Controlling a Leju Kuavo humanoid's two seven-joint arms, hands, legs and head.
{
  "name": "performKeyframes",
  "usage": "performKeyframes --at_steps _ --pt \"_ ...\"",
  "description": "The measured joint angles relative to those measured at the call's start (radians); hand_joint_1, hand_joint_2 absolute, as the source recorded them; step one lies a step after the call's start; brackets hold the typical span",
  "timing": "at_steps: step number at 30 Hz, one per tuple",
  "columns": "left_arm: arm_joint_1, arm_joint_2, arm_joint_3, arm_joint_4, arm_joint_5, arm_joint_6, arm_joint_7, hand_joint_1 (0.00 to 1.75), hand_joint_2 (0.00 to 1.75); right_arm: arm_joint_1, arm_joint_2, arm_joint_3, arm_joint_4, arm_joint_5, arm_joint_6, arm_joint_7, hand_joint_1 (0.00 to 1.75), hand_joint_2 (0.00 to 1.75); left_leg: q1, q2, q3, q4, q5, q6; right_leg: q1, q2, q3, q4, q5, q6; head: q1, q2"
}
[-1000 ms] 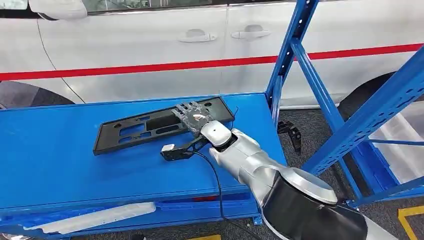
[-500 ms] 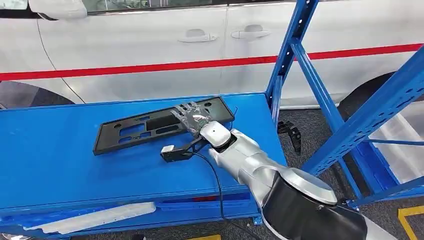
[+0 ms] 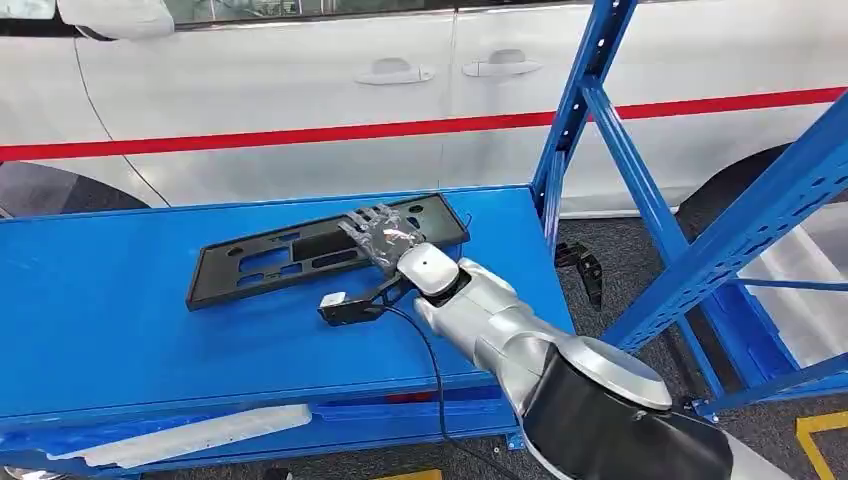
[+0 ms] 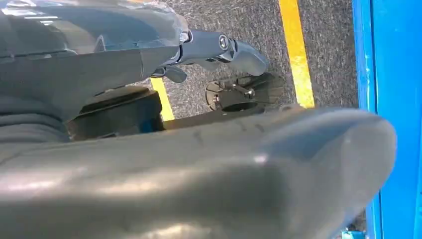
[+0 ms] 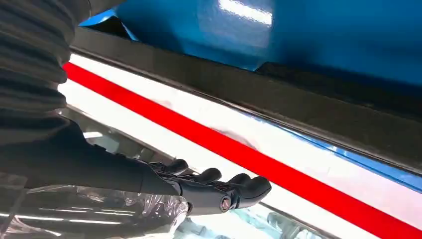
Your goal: Take the parts from the cabinet and place them on the table.
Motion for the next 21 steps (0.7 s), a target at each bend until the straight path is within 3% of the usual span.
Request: performKeyframes --at_steps 21 --pt "-0.001 -0.001 0.000 0.000 -0.010 0.002 0.002 0.00 0.00 -0.016 0.024 0.005 -0.037 0.012 0.064 0.053 0.00 1.75 0.000 0.000 0.000 0.000 0.000 0.000 0.000 0.000 0.000 0.000 0.000 0.000 0.000 0.000"
